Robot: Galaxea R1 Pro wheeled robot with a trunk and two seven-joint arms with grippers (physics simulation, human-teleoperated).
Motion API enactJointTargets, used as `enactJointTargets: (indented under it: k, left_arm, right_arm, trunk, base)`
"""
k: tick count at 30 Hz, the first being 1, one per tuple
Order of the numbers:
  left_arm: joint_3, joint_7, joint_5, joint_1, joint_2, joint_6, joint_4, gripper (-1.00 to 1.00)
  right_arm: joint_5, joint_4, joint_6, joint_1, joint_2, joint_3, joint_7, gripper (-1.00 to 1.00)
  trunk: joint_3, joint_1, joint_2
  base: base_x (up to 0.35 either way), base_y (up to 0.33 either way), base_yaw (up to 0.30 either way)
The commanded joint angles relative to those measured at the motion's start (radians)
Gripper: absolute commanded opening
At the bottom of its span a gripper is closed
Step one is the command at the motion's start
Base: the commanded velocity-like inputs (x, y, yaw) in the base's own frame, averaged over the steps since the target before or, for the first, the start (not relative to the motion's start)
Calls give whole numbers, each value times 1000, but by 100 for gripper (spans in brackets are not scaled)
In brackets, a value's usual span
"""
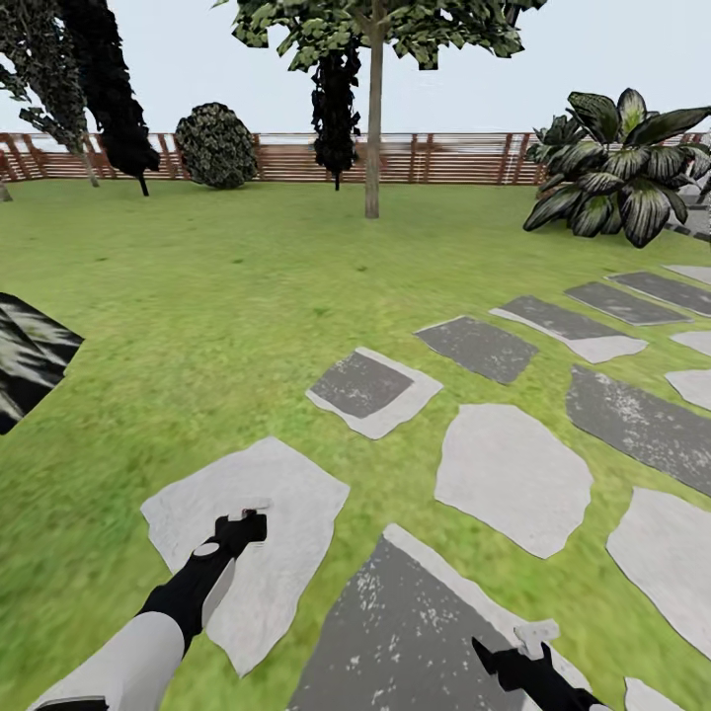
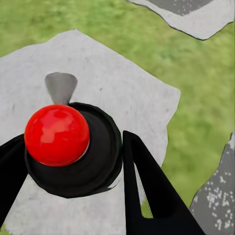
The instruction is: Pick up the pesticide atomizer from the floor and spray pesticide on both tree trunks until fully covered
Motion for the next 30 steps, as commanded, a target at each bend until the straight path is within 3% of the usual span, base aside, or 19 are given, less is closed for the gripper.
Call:
enactJointTargets:
  k: [1,30]
  left_arm:
    - [0,1,0,0,0,0,0,-100]
    - [0,1,1,0,-1,0,3,-100]
  right_arm:
    - [0,6,0,0,0,0,0,100]
    - [-2,23,0,0,2,0,0,100]
  trunk:
    - [1,0,0]
    - [1,0,0]
  base:
    - [338,0,0]
    - [338,0,0]
